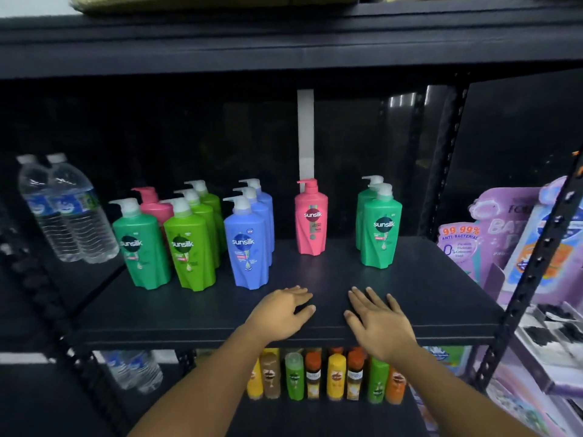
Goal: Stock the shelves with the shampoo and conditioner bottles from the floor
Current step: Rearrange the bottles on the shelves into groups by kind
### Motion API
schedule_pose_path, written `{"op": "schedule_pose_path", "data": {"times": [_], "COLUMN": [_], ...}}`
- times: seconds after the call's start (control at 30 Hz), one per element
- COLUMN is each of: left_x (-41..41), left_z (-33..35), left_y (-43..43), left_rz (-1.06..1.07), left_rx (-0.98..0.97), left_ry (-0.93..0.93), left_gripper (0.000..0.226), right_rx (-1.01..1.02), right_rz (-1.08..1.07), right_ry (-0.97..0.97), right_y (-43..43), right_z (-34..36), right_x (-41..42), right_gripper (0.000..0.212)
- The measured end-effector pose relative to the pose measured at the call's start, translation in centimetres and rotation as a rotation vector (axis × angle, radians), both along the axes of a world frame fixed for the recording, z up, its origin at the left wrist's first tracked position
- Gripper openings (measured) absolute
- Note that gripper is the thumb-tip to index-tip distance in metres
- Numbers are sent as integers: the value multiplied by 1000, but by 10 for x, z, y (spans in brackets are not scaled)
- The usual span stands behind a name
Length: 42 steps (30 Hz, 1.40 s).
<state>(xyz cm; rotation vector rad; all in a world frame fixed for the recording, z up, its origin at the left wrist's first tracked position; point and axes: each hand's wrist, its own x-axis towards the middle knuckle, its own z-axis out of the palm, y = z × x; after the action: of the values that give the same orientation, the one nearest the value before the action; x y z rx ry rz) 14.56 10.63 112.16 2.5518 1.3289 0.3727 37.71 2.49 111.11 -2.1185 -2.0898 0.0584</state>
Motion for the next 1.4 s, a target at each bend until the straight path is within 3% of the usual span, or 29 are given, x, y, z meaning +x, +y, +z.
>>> {"op": "schedule_pose_path", "data": {"times": [0.13,0.3,0.6,0.73,0.87,1.0,1.1,1.27,1.4], "left_x": [-59,-138,-266,-297,-305,-302,-298,-297,-298], "left_z": [-3,-1,6,8,16,21,21,12,13], "left_y": [-12,-19,-10,11,35,64,85,102,97], "left_rz": [31,138,388,574,670,752,692,585,577], "left_rx": [8,9,-6,7,12,-52,-96,-93,-84], "left_ry": [-15,-21,24,-143,-444,-735,-848,-993,-996], "left_gripper": [52,53,57,52,56,110,125,82,70], "right_rx": [-84,-87,-103,-25,20,47,64,68,65], "right_rz": [46,220,301,273,253,237,216,212,215], "right_ry": [24,56,46,-26,-47,-51,-57,-65,-64], "right_y": [6,24,61,62,62,60,60,61,61], "right_z": [11,13,13,1,-2,-4,-5,-6,-6], "right_x": [-27,-126,-262,-268,-269,-270,-272,-272,-272], "right_gripper": [61,58,61,64,65,64,64,63,63]}}
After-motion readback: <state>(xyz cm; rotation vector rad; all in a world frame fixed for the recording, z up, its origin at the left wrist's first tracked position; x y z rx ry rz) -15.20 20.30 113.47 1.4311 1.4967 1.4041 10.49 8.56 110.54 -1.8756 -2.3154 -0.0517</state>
